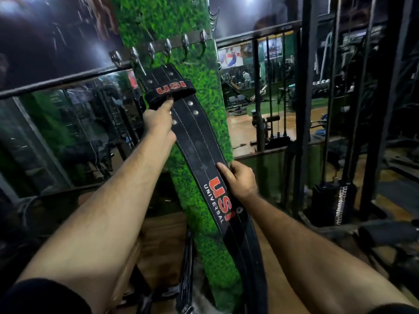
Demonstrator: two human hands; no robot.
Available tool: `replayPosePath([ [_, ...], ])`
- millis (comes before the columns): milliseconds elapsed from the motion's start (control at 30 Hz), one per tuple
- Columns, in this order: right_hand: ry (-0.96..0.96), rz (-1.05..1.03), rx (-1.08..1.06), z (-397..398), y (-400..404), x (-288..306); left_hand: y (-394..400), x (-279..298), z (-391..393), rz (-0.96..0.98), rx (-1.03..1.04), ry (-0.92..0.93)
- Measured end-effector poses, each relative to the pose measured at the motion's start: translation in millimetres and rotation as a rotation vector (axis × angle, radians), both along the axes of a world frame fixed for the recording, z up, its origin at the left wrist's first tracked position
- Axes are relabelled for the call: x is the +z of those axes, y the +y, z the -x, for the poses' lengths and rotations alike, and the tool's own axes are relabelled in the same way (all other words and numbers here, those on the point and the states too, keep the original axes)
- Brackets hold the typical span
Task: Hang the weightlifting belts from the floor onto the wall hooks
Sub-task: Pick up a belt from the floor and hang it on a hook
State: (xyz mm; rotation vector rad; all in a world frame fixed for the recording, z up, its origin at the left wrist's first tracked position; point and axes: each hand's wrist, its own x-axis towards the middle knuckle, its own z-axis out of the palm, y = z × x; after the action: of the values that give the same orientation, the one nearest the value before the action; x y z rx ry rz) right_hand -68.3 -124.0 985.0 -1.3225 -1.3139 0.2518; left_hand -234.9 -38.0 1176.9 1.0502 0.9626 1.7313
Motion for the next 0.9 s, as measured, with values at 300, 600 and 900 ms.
replayPosePath([
  [300, -0.334, 0.309, 0.042, -26, -4, -78, -5, -12, 24, 0.010, 0.067, -0.014],
  [600, 0.438, 0.054, 0.443, 31, 17, 83, -19, -21, 41, -0.081, 0.002, 0.263],
  [900, 0.535, 0.147, 0.475, 99, 57, 180, 10, -36, 66, -0.189, 0.046, 0.319],
])
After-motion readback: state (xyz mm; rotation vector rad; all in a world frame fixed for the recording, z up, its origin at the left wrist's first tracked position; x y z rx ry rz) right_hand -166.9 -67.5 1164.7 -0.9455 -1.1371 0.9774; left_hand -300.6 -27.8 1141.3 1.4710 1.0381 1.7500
